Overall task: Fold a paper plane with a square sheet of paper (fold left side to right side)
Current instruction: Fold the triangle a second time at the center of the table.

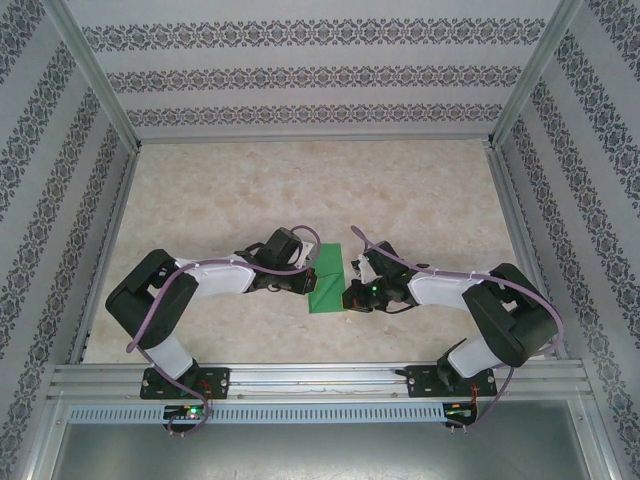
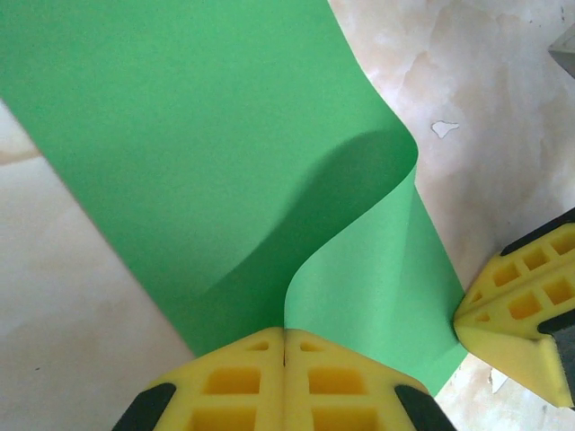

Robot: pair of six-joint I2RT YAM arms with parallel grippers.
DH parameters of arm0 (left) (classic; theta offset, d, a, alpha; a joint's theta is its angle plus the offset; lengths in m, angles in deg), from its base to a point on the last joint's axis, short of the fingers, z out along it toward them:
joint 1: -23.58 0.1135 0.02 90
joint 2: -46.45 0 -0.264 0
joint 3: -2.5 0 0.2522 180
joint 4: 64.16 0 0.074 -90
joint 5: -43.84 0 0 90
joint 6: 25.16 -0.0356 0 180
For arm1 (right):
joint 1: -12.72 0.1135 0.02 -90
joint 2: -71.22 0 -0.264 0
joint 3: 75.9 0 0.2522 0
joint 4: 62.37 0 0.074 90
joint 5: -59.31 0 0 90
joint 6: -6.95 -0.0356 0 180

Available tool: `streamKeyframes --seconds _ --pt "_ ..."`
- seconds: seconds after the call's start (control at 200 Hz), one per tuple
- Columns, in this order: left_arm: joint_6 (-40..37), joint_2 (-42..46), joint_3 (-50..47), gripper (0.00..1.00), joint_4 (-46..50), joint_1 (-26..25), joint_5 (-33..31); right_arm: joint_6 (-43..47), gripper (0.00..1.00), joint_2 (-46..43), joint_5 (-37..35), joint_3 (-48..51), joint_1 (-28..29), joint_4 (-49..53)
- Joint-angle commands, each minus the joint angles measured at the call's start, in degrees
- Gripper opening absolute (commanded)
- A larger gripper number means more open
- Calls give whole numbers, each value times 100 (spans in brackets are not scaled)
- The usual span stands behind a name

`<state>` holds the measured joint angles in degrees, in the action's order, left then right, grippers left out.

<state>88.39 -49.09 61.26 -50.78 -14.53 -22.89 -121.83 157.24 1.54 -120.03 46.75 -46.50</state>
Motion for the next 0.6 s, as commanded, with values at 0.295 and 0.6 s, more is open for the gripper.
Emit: streamKeyframes --seconds 0.295,0.6 --pt "-250 -67 167 0 137 102 -231 99 0 201 -208 31 65 236" --pt "-259 -96 163 0 148 111 -295 99 0 205 -209 40 56 220"
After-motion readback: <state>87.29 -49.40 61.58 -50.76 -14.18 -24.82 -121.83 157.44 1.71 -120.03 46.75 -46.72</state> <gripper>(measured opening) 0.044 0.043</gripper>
